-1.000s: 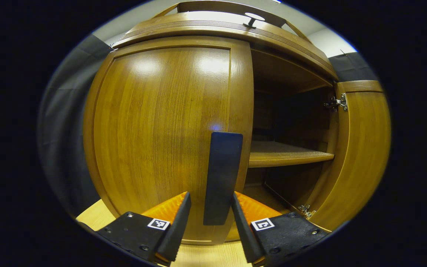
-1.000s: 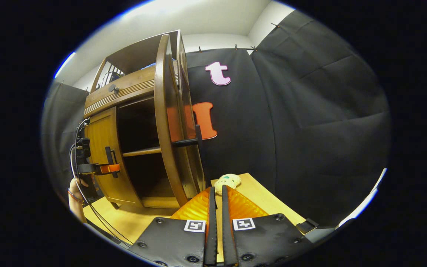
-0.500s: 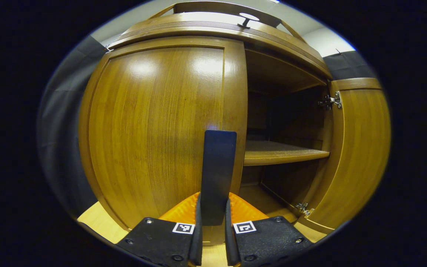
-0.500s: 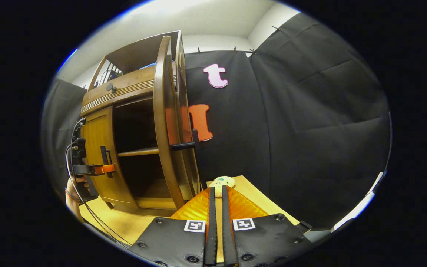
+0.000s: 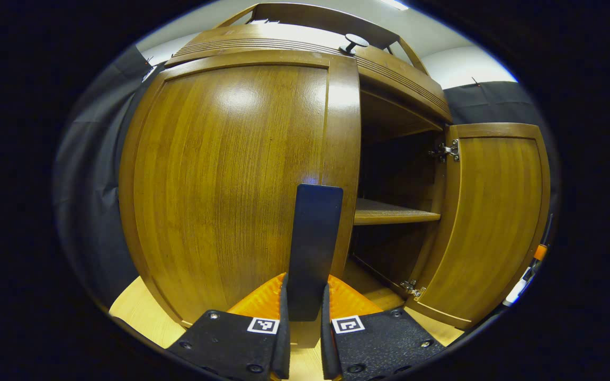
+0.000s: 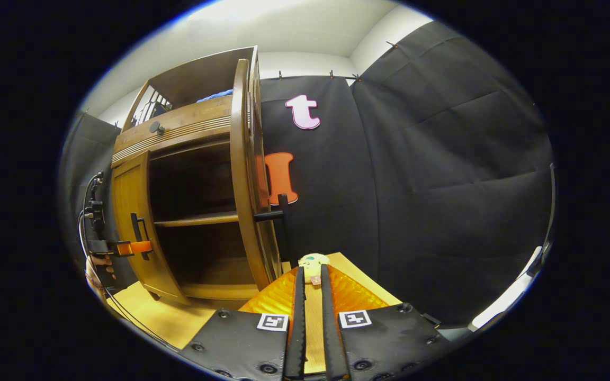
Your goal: Open the right door of the double-door shoe cabinet with the right hand, and open the left door with the left hand.
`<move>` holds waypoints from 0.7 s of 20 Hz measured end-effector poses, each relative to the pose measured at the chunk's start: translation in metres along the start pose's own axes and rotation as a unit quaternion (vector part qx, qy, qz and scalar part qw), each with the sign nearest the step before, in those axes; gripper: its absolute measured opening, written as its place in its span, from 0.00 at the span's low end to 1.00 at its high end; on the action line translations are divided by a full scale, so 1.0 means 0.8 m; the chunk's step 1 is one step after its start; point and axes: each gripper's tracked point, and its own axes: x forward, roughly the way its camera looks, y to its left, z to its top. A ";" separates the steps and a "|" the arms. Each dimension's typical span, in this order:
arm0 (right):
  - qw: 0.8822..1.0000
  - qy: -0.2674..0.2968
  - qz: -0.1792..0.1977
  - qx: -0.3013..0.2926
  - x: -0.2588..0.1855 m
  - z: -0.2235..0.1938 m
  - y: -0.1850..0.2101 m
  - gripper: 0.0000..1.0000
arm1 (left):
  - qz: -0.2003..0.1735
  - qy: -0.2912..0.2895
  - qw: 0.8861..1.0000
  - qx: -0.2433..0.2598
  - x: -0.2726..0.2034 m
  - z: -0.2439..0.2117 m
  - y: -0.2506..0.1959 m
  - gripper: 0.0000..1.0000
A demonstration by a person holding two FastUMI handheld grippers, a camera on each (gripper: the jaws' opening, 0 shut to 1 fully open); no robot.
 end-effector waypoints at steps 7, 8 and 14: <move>0.999 -0.020 -0.012 -0.023 -0.028 0.022 0.020 0.28 | -0.017 -0.004 1.000 0.007 -0.010 0.008 0.001 0.23; 0.999 -0.020 -0.014 -0.023 -0.031 0.024 0.021 0.16 | -0.018 -0.005 1.000 0.008 -0.010 0.008 0.001 0.24; 0.999 -0.024 -0.003 -0.025 -0.047 0.029 0.044 0.29 | -0.021 -0.008 1.000 0.012 -0.011 0.012 -0.001 0.24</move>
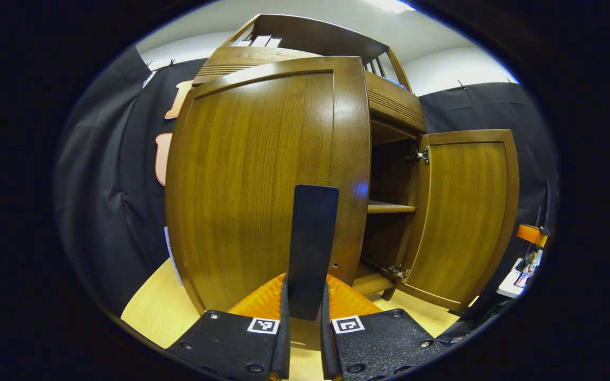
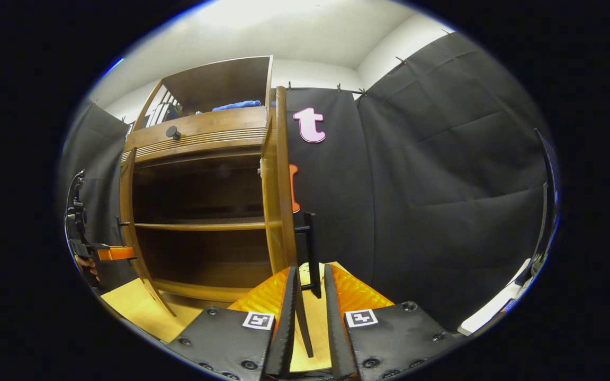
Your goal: Open the right door of the double-door shoe cabinet with the right hand, and open the left door with the left hand.
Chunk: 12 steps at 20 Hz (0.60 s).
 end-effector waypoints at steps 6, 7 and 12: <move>1.000 -0.002 0.009 0.006 -0.008 0.000 0.018 0.54 | 0.004 -0.005 1.000 -0.003 -0.002 0.003 0.003 0.22; 1.000 0.000 0.011 0.008 -0.009 -0.002 0.020 0.57 | 0.005 -0.007 1.000 -0.004 -0.002 0.004 0.004 0.22; 1.000 0.000 0.011 0.010 -0.012 -0.002 0.028 0.65 | 0.009 -0.013 1.000 -0.014 -0.008 0.007 0.010 0.19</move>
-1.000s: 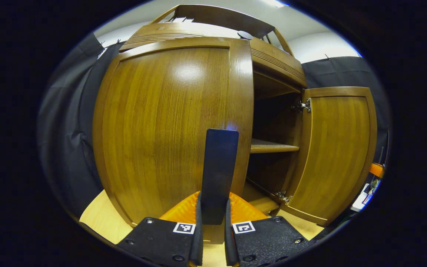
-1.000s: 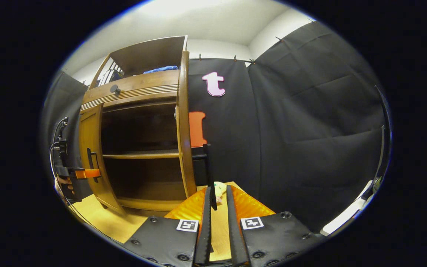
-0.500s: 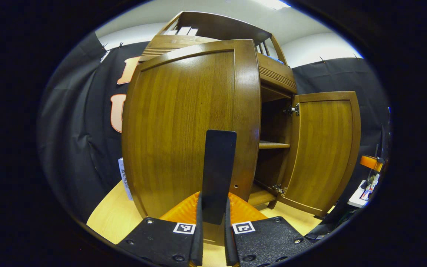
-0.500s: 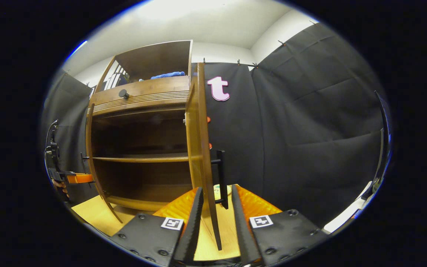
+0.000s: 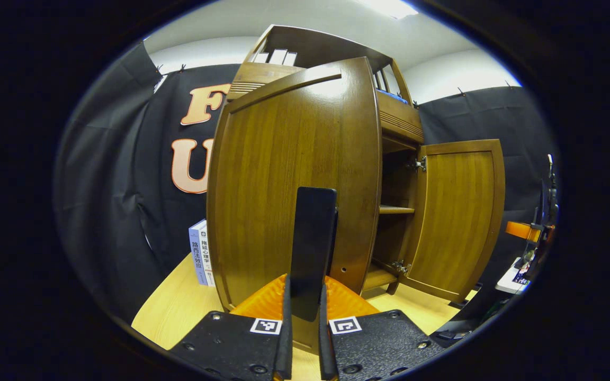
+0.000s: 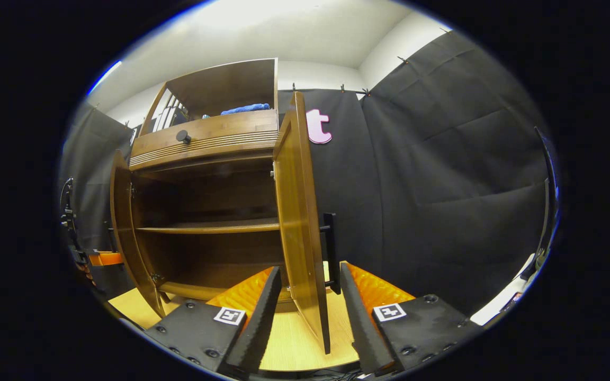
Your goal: Open the right door of the double-door shoe cabinet with the right hand, and open the left door with the left hand.
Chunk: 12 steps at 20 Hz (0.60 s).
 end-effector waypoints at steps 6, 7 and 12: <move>1.000 -0.004 -0.001 0.002 -0.005 0.002 0.009 0.76 | 0.030 -0.010 1.000 0.002 -0.012 0.009 0.013 0.18; 1.000 -0.003 0.002 0.003 -0.004 0.001 0.012 0.76 | 0.039 -0.011 0.999 0.004 -0.016 0.008 0.019 0.16; 1.000 -0.001 0.013 0.004 -0.003 -0.001 0.028 0.96 | 0.089 -0.015 0.996 0.014 -0.025 0.012 0.050 0.09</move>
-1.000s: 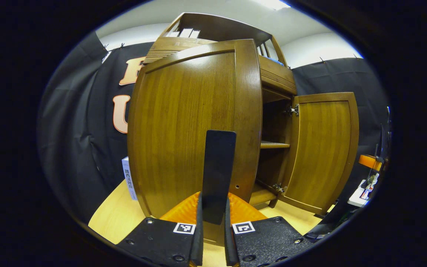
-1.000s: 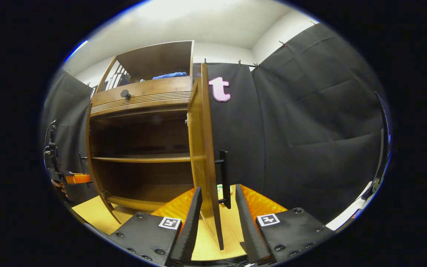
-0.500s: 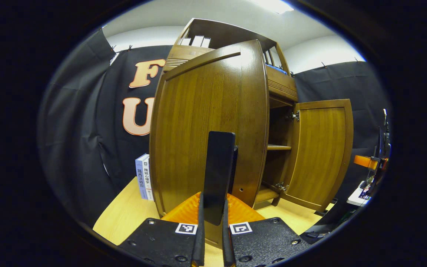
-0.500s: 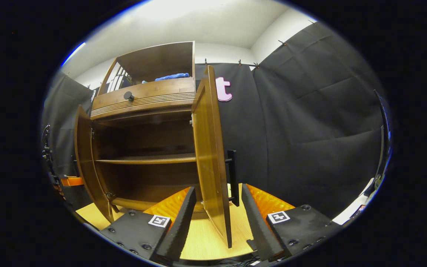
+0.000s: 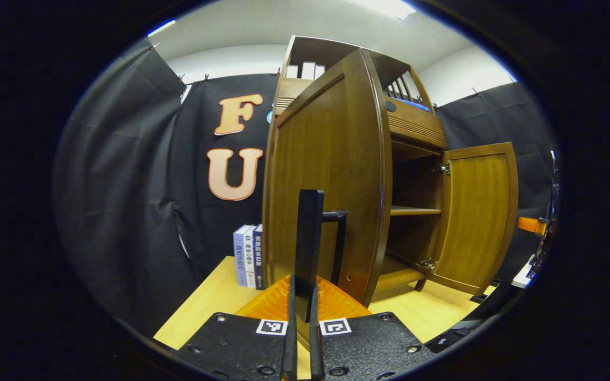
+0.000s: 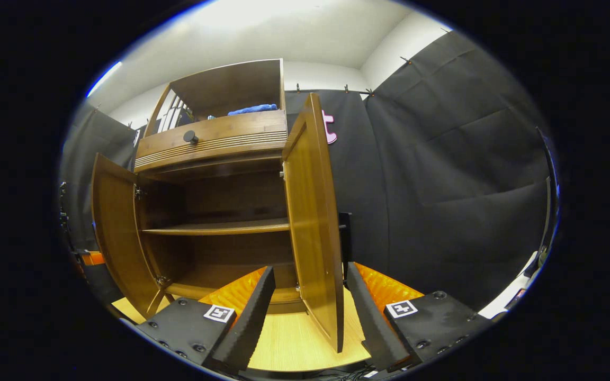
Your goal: Open the right door of the double-door shoe cabinet with the right hand, and open the left door with the left hand.
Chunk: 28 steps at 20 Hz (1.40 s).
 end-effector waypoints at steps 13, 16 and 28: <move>1.000 -0.006 0.009 -0.015 -0.006 0.008 0.026 0.89 | 0.068 -0.019 0.998 -0.002 -0.014 0.011 0.053 0.02; 1.000 -0.013 0.012 -0.015 -0.003 0.014 0.033 0.96 | 0.138 -0.036 0.990 0.025 -0.022 0.021 0.098 0.01; 0.999 -0.012 0.044 -0.016 -0.002 0.013 0.068 0.99 | 0.154 -0.065 0.986 0.029 -0.040 0.046 0.096 0.00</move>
